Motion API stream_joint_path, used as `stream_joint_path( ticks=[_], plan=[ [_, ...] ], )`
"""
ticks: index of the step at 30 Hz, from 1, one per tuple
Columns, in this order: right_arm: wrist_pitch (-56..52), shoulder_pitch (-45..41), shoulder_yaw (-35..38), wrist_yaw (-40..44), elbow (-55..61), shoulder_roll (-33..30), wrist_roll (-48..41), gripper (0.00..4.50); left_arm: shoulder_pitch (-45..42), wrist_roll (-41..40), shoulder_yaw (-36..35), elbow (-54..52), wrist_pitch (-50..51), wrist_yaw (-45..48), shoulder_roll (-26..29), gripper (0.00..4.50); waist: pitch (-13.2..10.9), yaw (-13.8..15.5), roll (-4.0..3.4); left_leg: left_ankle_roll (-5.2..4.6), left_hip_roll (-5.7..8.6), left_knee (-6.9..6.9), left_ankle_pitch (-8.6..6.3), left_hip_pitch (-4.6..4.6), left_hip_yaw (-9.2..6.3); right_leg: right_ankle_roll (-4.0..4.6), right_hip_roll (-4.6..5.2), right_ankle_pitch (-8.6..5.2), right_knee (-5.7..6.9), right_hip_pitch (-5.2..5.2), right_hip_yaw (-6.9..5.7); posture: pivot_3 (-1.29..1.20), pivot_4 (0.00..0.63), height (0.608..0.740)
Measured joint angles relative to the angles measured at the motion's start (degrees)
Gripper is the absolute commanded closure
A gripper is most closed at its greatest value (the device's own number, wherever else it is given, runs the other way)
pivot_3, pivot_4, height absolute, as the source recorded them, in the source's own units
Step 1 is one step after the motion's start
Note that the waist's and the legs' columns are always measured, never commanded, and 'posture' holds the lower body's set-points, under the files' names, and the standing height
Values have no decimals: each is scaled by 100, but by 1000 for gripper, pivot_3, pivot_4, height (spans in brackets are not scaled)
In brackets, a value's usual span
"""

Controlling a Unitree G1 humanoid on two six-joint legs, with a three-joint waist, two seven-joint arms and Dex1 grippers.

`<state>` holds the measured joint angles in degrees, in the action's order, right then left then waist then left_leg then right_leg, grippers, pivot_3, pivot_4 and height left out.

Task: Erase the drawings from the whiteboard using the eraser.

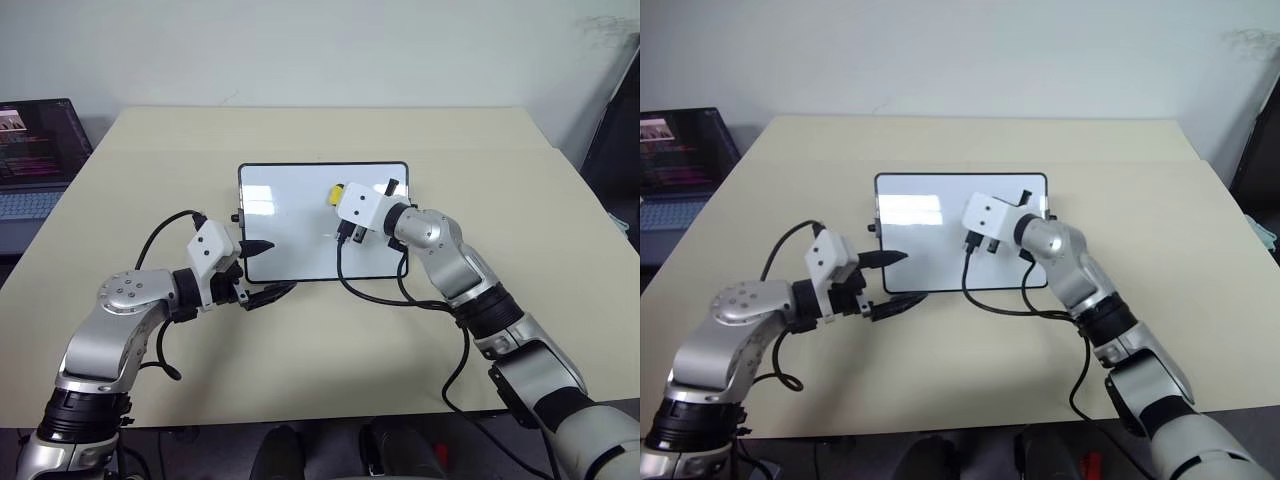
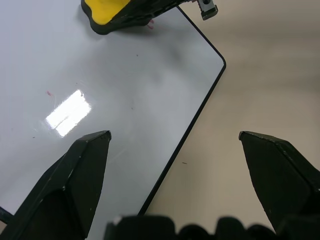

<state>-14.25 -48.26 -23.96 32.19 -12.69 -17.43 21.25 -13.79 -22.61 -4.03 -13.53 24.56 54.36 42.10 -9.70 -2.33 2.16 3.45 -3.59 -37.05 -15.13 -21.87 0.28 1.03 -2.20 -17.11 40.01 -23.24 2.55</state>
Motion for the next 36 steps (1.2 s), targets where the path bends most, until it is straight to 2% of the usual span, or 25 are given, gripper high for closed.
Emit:
stream_joint_path(
  ticks=[7, 18, 23, 26, 29, 36],
  plan=[
    [-291, 283, -186, 773, 484, -231, -4, 3665, 28, 0, 0, -9, 1, -7, -22, 0, 1, 33, 1, 0, 1, -2, 0, 4, 2, 0, 0, 0, 2, 1, 0, 0, 150, 740],
    [-316, 768, -316, 1273, 1027, -493, -75, 3665, 32, 0, 0, -12, 4, -1, -65, 0, 0, 44, 1, 0, 2, 0, 0, 1, 0, -1, -1, -1, -1, 1, -3, 0, 150, 740],
    [-1040, 1416, 249, 1373, 1700, -361, -782, 3667, 30, -1, 9, -18, 4, 11, -77, 0, -9, 49, 0, 1, 1, 1, 0, -13, -2, -1, -1, -1, -5, -7, -3, 0, 150, 740],
    [-1624, 1834, 770, 1397, 2611, -389, -1273, 3667, -37, -1, 60, -14, 3, 21, -95, 0, -11, 54, 0, 2, 0, 4, -2, -22, -9, -4, -1, -4, -12, -8, -9, 0, 150, 740],
    [-1921, 2068, 1196, 1161, 3084, -461, -1418, 3667, -99, -11, 121, -9, 6, 89, -100, 0, -11, 54, 0, 4, 3, 5, -3, -24, -7, -8, 0, -6, -19, -8, -7, 0, 150, 740],
    [-1597, 2146, 1580, -367, 2864, -52, -1111, 3667, -281, -37, 294, 92, 4, 373, -92, 0, -12, 31, 0, 4, 8, 7, -3, -20, 3, -8, -9, -7, -15, -10, -7, 0, 150, 740]
  ],
)
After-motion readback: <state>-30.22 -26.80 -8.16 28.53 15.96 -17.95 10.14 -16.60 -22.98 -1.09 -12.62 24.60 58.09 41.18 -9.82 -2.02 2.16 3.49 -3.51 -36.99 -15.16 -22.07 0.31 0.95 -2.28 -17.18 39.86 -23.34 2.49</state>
